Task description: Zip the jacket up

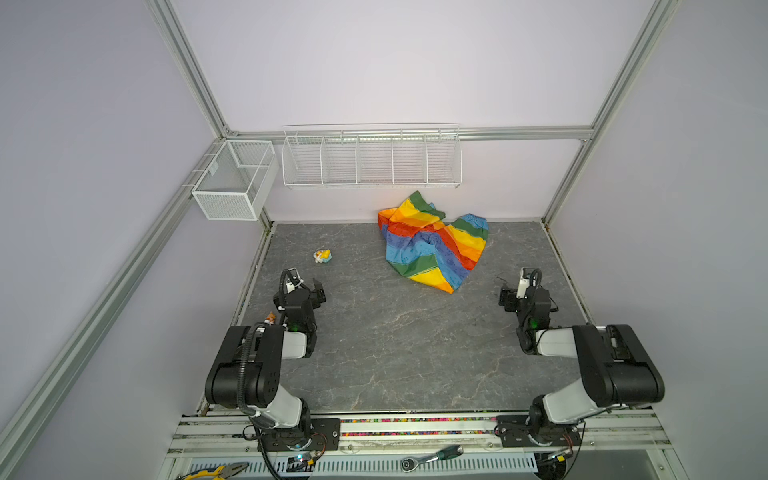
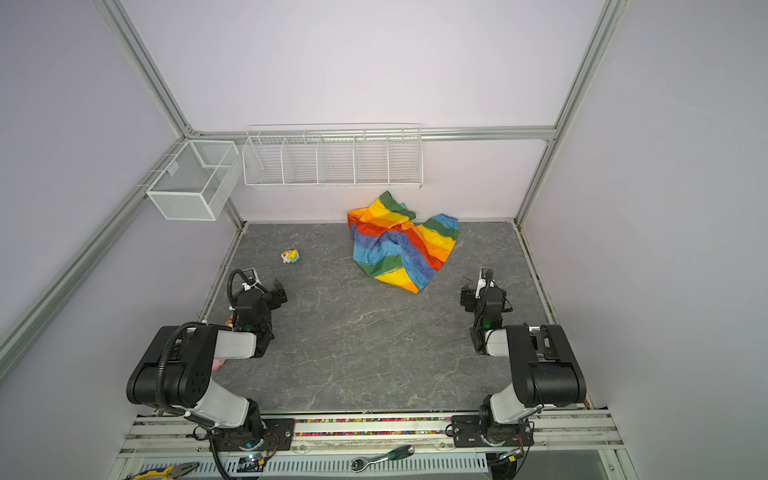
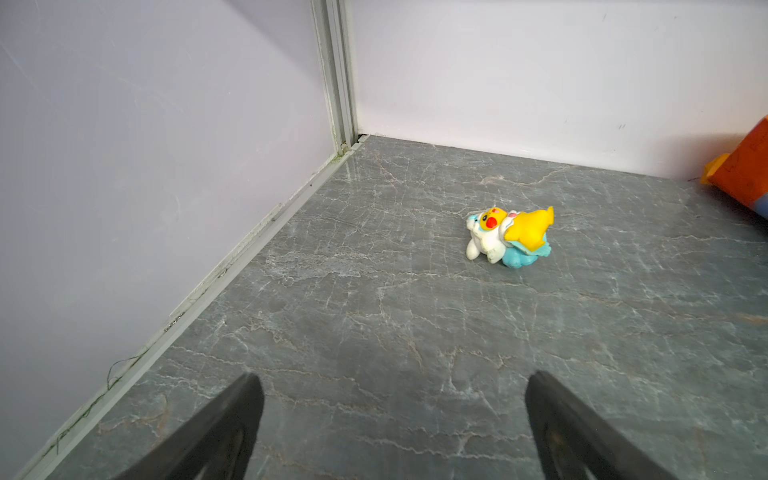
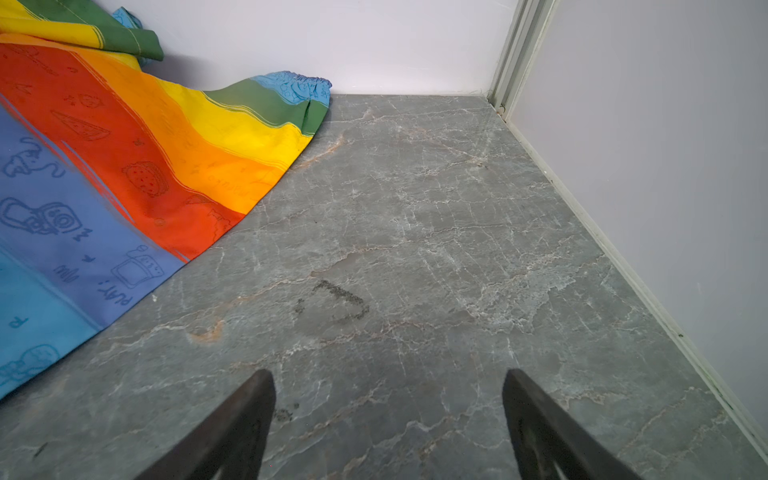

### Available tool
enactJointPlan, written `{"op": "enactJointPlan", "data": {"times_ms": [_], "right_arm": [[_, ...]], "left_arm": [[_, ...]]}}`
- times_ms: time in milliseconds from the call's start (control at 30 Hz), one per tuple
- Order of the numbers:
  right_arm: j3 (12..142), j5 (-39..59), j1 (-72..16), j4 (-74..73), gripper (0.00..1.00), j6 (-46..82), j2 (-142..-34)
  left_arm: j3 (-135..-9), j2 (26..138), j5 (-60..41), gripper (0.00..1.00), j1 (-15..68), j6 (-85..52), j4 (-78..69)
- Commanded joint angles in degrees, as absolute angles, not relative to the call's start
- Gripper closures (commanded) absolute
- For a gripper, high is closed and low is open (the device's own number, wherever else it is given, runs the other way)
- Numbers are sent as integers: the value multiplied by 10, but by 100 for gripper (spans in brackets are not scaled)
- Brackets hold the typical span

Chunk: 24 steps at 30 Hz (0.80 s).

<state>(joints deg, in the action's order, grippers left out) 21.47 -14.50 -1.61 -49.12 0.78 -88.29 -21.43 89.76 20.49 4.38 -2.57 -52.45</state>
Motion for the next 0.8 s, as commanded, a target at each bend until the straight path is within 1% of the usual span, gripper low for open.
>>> {"op": "enactJointPlan", "data": {"times_ms": [0,400,500,633,767], "right_arm": [[217,-142,-15,-499,12,-3,-875],[213,-144,-14,-506,12,-3,-872],[215,-165,-13,-482,12,10,-850],[202,-165,-12,-505,12,10,-849],[188,-163,-12,-527,12,6,-839]], "left_arm": [[-219,891,197,1,41,-23,-534],[-218,886,201,1,40,-24,-535],[-222,863,223,1,40,-36,-503],[-223,847,235,1,41,-40,-490],[-238,814,246,1,41,-43,-436]]}}
